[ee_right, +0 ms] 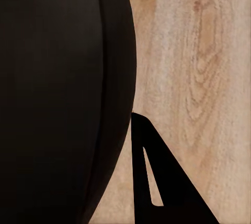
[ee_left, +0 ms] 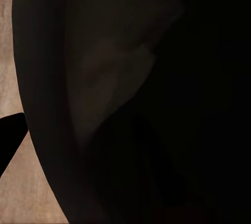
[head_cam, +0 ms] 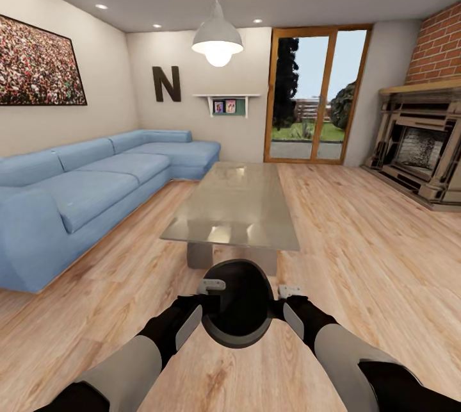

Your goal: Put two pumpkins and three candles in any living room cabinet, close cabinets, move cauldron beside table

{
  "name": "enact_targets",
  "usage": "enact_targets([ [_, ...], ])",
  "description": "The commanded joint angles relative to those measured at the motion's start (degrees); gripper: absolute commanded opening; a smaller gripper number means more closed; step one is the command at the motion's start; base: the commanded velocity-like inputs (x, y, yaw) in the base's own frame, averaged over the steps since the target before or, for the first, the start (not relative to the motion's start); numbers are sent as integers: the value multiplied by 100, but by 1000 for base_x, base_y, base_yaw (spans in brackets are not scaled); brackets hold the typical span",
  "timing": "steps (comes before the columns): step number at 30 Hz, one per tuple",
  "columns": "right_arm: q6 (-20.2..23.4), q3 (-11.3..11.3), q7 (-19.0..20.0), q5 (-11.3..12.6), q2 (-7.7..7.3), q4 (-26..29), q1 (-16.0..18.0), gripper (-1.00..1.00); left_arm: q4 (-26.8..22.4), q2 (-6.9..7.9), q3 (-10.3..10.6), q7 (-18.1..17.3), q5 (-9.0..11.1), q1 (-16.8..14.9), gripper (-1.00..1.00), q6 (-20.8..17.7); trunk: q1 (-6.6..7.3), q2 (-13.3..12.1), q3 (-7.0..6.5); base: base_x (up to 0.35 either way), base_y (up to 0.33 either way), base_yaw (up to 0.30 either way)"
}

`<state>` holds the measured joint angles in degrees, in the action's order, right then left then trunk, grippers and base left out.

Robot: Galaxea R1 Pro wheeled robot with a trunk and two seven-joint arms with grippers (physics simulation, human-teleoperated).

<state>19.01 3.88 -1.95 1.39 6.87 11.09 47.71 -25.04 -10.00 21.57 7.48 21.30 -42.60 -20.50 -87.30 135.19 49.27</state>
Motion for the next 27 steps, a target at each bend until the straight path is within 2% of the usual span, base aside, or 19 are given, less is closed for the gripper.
enact_targets([
  [1, 25, 95, -5, 169, 8, 25, 5, -100, -9, 0, 32, 35, 85, -3, -100, -15, 2, 3, 5, 7, 21, -2],
  [10, 27, 95, -7, 169, 8, 25, 4, -100, -3, 0, 32, 35, 85, -3, -100, -15, 2, 3, 5, 8, 3, 0],
  [19, 25, 95, 0, 169, 8, 25, 5, -100, -3, 0, 32, 35, 85, -3, -100, -11, 2, 3, 5, 164, 0, -1],
  [27, 24, 95, -4, 169, 8, 25, 6, -100, -1, 0, 32, 35, 85, -3, -100, -12, 2, 3, -37, 21, 0, -159],
])
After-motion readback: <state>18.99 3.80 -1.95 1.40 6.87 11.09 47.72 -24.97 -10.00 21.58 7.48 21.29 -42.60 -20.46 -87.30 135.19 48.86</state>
